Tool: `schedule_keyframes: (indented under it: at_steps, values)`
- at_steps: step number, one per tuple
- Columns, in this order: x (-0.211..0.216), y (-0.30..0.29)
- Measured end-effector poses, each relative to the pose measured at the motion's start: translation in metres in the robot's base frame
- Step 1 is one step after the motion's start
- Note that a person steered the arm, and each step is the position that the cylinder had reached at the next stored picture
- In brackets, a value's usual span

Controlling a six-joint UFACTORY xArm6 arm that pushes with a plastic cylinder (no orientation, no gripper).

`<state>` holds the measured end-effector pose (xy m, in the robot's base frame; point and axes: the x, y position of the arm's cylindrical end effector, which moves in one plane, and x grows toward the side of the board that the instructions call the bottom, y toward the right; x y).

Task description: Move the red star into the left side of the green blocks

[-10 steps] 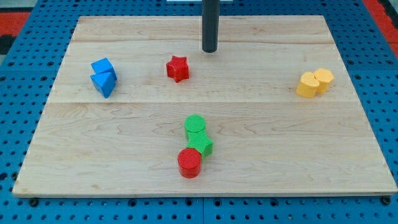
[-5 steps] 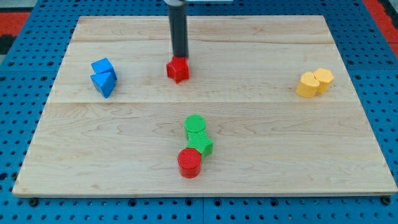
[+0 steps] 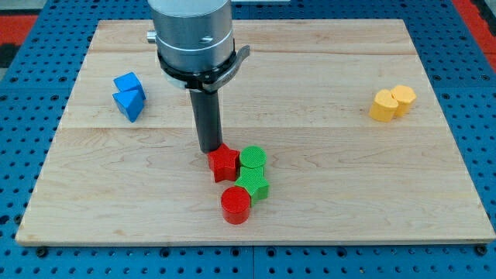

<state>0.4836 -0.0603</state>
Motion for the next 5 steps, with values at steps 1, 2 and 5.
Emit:
schedule_keyframes:
  at_steps: [1, 2, 5]
  values:
    - [-0.005, -0.005]
    - [-0.006, -0.009]
    - [-0.001, -0.002]
